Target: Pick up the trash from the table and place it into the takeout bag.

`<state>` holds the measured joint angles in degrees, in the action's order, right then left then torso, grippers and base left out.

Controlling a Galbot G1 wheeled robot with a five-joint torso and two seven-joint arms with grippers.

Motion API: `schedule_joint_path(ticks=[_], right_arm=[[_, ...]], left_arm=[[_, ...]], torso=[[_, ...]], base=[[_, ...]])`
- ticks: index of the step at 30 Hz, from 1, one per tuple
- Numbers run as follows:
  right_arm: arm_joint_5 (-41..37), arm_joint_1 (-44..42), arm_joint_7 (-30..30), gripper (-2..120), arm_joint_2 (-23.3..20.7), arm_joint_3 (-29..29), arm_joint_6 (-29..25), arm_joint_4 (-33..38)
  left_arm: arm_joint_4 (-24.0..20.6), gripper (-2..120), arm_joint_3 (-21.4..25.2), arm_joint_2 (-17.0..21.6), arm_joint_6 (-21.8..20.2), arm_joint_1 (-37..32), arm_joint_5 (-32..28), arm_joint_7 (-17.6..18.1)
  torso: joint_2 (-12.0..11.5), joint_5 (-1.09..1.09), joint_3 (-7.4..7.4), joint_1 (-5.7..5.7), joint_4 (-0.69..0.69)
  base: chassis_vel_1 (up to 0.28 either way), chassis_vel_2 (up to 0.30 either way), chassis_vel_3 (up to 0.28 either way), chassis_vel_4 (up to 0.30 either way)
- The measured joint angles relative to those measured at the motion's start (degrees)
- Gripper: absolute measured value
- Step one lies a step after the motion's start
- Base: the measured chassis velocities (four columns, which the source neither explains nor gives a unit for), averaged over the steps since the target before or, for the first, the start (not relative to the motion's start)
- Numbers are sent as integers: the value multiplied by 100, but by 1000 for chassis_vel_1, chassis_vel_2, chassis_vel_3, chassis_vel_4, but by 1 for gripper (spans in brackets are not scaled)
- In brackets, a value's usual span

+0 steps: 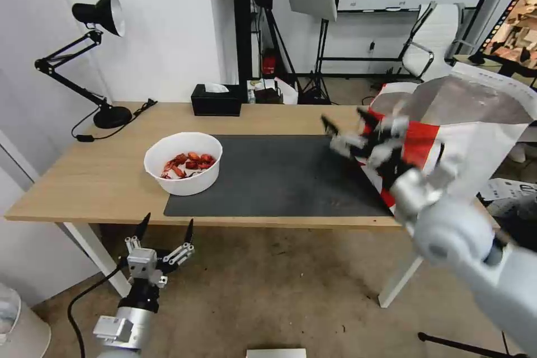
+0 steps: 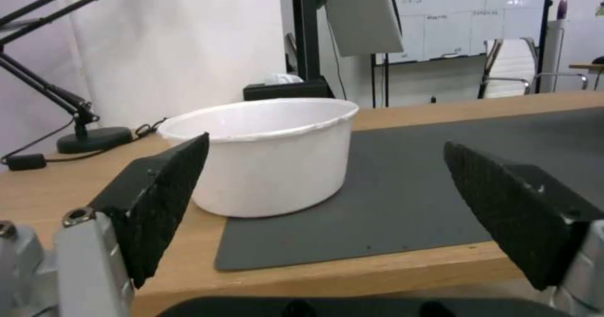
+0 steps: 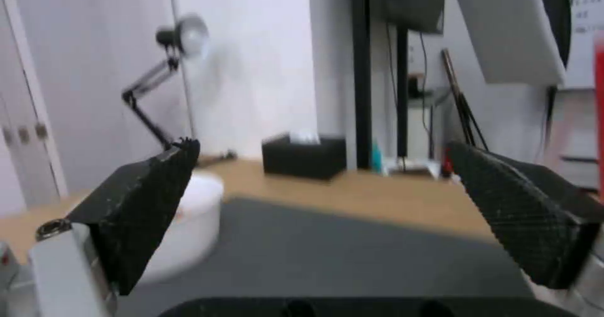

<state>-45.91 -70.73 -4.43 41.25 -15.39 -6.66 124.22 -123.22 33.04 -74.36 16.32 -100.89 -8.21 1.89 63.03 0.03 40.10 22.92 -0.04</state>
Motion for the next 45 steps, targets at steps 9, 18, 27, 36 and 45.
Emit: schedule_joint_path(ticks=[9, 18, 27, 36, 45], right_arm=[[1916, -2309, -52, 100, 1256, -636, -702, -522], [2293, -2413, -258, 100, 1581, -468, -811, -765], [2246, -2294, -319, 100, 1541, -404, -731, -792], [2240, -2249, -335, 100, 1541, -328, -699, -810], [2230, -2244, -332, 100, 1537, -325, -692, -810]], left_arm=[[74, 100, -37, -113, 86, -56, 91, -3], [76, 100, -79, -188, 109, -107, 169, -43], [101, 100, -49, -178, 109, -107, 165, -49], [174, 100, -54, -155, 102, -54, 143, -52], [211, 100, -68, -113, 77, -4, 123, -52]], torso=[[0, -3, 0, -1, 0], [0, -3, 0, -1, 4], [0, -3, 1, 0, 4], [0, -3, 1, 0, 4], [0, -3, 1, 0, 4]], base=[[0, 0, 0, 0], [0, 0, 0, 0], [0, 0, 0, 0], [0, 0, 0, 0], [0, 0, 0, 0]])
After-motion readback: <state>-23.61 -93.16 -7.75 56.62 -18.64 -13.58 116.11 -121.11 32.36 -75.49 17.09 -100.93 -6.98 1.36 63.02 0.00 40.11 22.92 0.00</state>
